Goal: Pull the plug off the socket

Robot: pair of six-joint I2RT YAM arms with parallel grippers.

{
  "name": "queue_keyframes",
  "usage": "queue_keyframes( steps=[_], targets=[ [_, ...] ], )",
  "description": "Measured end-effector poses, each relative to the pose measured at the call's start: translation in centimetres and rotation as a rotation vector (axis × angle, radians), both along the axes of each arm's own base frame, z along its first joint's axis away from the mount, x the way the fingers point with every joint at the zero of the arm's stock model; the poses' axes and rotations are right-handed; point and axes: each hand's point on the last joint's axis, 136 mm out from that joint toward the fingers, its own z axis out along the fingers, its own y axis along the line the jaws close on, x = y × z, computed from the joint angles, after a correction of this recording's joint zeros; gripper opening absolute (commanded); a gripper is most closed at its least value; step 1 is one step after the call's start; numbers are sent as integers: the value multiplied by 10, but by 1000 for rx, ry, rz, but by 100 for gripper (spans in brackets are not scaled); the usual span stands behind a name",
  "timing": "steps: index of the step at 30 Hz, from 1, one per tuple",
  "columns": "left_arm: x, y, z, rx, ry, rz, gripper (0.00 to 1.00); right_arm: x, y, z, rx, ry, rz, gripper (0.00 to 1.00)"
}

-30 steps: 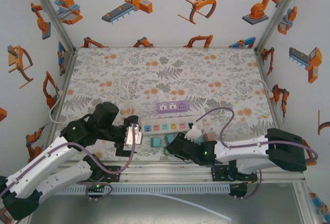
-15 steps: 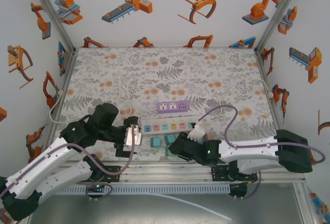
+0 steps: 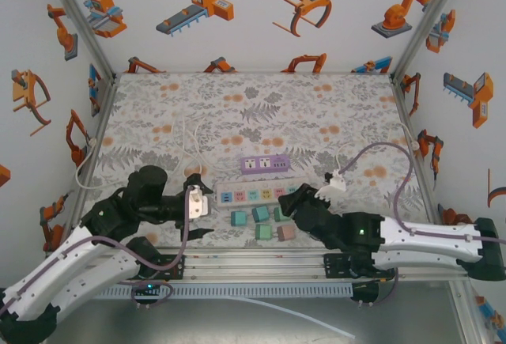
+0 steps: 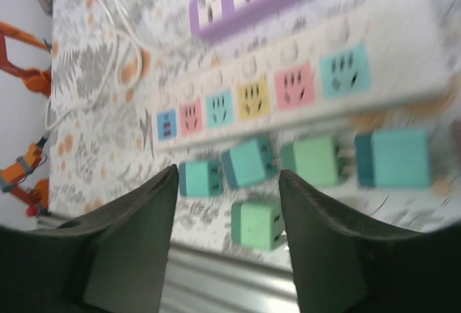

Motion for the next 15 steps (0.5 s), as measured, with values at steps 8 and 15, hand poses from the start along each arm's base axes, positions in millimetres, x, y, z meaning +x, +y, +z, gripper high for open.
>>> queue_keyframes(
  steps=[8,15],
  targets=[
    [38,16,1,-140,-9,311,97,42,-67,59,-295,-281,-173,81],
    [95,60,-15,-208,-42,763,97,89,-109,61,-564,-315,-302,96]
  ],
)
